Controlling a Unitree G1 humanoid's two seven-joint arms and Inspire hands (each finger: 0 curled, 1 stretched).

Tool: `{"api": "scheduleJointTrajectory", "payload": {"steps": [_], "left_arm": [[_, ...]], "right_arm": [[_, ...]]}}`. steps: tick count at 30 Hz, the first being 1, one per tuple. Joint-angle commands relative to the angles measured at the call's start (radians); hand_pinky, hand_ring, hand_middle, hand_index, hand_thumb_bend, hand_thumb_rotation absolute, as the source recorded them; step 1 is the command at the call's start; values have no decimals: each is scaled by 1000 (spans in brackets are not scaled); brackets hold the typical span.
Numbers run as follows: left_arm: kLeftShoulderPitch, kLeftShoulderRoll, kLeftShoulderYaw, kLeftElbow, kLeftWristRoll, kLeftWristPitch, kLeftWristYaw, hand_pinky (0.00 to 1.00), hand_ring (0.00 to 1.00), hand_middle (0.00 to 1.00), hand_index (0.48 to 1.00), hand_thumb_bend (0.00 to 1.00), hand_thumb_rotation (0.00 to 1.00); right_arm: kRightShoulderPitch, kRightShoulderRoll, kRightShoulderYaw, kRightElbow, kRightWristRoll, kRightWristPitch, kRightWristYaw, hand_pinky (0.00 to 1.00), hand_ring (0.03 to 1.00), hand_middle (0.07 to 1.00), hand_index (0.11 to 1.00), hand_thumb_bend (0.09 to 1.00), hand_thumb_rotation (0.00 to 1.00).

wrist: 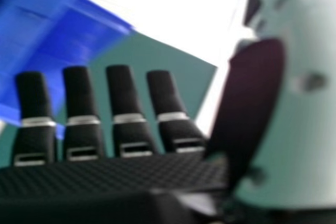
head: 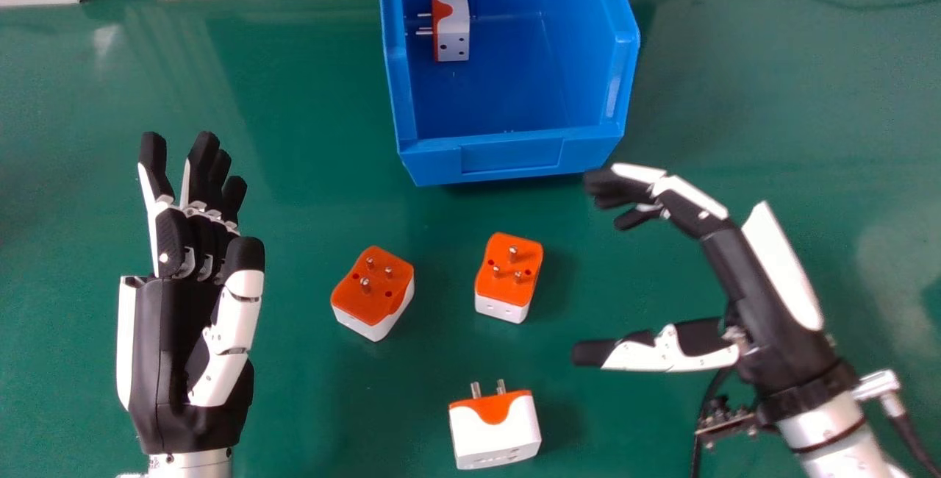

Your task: Pick all objects and put in blue box

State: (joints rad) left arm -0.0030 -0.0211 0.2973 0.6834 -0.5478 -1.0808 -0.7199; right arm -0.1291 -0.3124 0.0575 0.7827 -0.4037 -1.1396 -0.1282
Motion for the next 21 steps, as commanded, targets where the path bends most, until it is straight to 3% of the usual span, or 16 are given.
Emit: {"api": "scheduleJointTrajectory", "payload": {"steps": [1, 11, 16, 21], "left_arm": [[7, 5, -5, -14, 13, -15, -1, 1000, 1000, 986, 953, 334, 477], [2, 7, -4, -12, 12, -6, -2, 1000, 1000, 987, 953, 325, 472], [-2, 6, -3, -5, 4, -4, -9, 1000, 1000, 988, 953, 324, 469], [0, 2, -4, -9, 7, -6, -4, 1000, 1000, 988, 953, 333, 470]], "right_arm": [[-36, 5, 5, 12, -29, 10, -44, 624, 707, 744, 754, 877, 283], [-129, 21, 69, 140, -102, 34, -125, 615, 712, 757, 760, 893, 276], [-163, 24, 96, 170, -103, 39, -125, 649, 736, 781, 773, 900, 283], [-192, 24, 119, 196, -99, 36, -117, 702, 788, 811, 793, 919, 291]]}}
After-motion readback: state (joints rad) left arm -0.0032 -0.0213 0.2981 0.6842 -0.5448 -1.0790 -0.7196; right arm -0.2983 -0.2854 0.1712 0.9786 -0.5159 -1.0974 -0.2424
